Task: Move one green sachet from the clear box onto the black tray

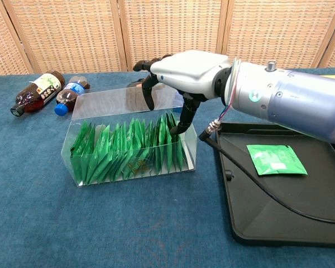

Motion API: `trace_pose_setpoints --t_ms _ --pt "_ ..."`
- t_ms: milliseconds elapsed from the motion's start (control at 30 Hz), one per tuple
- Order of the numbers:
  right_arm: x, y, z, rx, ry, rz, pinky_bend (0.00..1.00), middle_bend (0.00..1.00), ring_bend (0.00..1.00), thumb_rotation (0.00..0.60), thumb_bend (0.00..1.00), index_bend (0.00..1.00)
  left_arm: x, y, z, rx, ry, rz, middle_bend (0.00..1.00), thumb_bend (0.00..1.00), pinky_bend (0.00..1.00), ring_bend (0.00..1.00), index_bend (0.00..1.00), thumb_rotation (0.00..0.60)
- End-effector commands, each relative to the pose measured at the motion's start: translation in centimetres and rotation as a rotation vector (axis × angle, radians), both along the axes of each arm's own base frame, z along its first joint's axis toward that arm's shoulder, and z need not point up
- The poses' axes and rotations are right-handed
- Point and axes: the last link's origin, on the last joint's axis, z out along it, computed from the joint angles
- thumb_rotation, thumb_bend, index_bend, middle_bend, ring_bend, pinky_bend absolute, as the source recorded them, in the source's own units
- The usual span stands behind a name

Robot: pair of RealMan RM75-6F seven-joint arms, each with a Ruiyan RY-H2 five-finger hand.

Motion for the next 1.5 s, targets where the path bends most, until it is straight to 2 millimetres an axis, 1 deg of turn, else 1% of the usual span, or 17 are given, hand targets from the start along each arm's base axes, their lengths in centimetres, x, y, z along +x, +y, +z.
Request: trace_pose_setpoints --t_ms 33,133,667,933,1367,1500 --pt "0.0 0.0 -0.3 0.005 0.006 0.000 0.00 0.05 0.00 0.600 0.32 0.46 0.0 0.0 0.1 0.003 -0.001 0.001 0.00 0.06 0.00 0.00 0.00 0.600" --pt "0.2 0.3 -0.9 0.017 0.009 0.006 0.00 0.05 0.00 0.600 0.32 0.46 -0.1 0.1 0.2 0.003 -0.004 0.002 0.00 0.06 0.00 0.00 0.00 0.600" --pt "0.2 -0.1 -1.5 0.012 0.025 -0.008 0.00 0.05 0.00 0.600 0.32 0.47 -0.1 0.1 0.2 0.004 -0.008 0.003 0.00 0.06 0.00 0.00 0.00 0.600" --pt "0.7 -0.3 -1.0 0.005 0.022 0.006 0.00 0.05 0.00 0.600 0.33 0.47 -0.2 0.1 0.3 0.004 -0.009 0.006 0.00 0.06 0.00 0.00 0.00 0.600" --pt "0.1 -0.3 -0.6 0.012 0.069 0.015 0.01 0.05 0.00 0.600 0.34 0.47 -0.2 0.1 0.2 0.000 -0.010 0.004 0.00 0.06 0.00 0.00 0.00 0.600" --pt "0.2 -0.3 -0.4 0.011 0.072 0.022 0.02 0.05 0.00 0.600 0.34 0.47 -0.2 0.1 0.2 -0.001 -0.009 0.007 0.00 0.06 0.00 0.00 0.00 0.600"
